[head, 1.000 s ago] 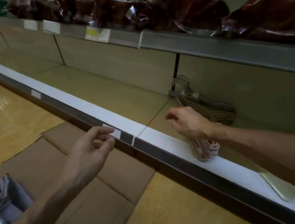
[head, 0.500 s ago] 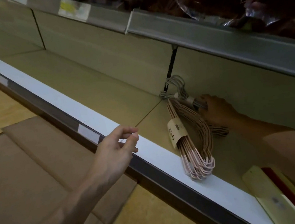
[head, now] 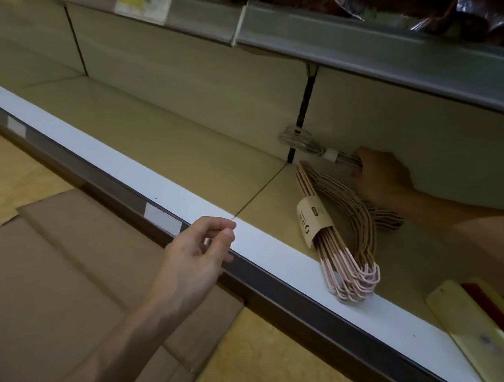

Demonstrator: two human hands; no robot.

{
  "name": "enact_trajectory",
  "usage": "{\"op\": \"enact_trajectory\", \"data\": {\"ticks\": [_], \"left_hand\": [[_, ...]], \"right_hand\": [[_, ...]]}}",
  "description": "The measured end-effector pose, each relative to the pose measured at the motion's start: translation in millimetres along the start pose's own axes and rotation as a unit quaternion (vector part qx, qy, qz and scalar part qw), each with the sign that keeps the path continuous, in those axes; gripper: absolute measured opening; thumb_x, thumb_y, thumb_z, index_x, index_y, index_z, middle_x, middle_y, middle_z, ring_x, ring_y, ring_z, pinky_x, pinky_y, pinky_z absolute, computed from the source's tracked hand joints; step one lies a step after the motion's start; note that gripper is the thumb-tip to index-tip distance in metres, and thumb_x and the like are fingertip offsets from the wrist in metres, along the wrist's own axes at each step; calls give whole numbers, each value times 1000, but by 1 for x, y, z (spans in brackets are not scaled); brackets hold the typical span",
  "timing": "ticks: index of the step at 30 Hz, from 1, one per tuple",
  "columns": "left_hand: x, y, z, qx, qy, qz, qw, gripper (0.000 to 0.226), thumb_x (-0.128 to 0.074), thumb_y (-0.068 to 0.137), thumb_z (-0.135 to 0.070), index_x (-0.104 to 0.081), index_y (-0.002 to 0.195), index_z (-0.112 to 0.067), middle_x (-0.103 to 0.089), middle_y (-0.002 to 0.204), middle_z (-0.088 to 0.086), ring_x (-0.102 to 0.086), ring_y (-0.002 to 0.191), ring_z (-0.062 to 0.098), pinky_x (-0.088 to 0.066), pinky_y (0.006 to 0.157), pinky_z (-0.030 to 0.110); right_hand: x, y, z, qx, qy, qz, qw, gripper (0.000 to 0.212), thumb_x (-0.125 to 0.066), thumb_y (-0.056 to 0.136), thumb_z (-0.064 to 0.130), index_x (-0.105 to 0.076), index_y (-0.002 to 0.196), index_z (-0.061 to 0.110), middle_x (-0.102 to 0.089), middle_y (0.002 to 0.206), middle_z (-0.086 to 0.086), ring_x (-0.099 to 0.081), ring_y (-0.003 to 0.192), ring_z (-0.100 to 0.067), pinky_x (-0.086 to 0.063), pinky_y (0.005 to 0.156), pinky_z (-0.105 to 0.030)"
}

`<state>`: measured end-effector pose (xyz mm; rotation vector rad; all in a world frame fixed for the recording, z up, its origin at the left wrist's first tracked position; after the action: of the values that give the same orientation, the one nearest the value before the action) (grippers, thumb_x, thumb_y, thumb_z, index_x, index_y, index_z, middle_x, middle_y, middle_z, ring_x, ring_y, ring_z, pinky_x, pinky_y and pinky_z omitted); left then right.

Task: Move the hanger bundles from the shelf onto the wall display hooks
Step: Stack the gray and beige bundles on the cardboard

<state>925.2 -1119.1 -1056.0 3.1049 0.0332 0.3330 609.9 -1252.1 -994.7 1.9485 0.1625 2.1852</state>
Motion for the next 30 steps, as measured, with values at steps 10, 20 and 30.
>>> {"op": "enact_trajectory", "data": {"ticks": [10,20,30], "left_hand": [[60,-27,-53,-39,-11,-72,997,18,-60,97,-33,-66,113,-32,-67,98,-9,-70,78,7,-58,64,20],[141,-69,-87,9,-167,-184,969,27,-69,90,-38,-64,111,-22,-72,96,-8,-72,89,19,-61,66,31],[209,-101,-80,51,-209,-343,915,30,-78,83,-32,-56,97,-17,-70,102,10,-68,80,20,-48,54,27]], "right_hand": [[30,-64,124,134,149,57,978,12,-49,102,25,-60,104,22,-61,83,3,-59,69,-14,-42,57,-27],[14,-152,249,177,265,118,941,17,-58,95,30,-67,102,18,-70,95,-5,-63,90,-27,-53,79,-39],[-9,-238,352,193,372,202,885,25,-64,93,36,-69,115,24,-70,89,1,-65,79,-16,-52,65,-31]]}}
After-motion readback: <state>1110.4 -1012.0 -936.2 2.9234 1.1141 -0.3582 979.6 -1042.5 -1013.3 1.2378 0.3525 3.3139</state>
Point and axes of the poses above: each hand's wrist, its own y-axis towards the middle knuckle, its own x-axis out of the back of the hand, z = x × y, the point moved 2 cm from there along y, towards the middle knuckle
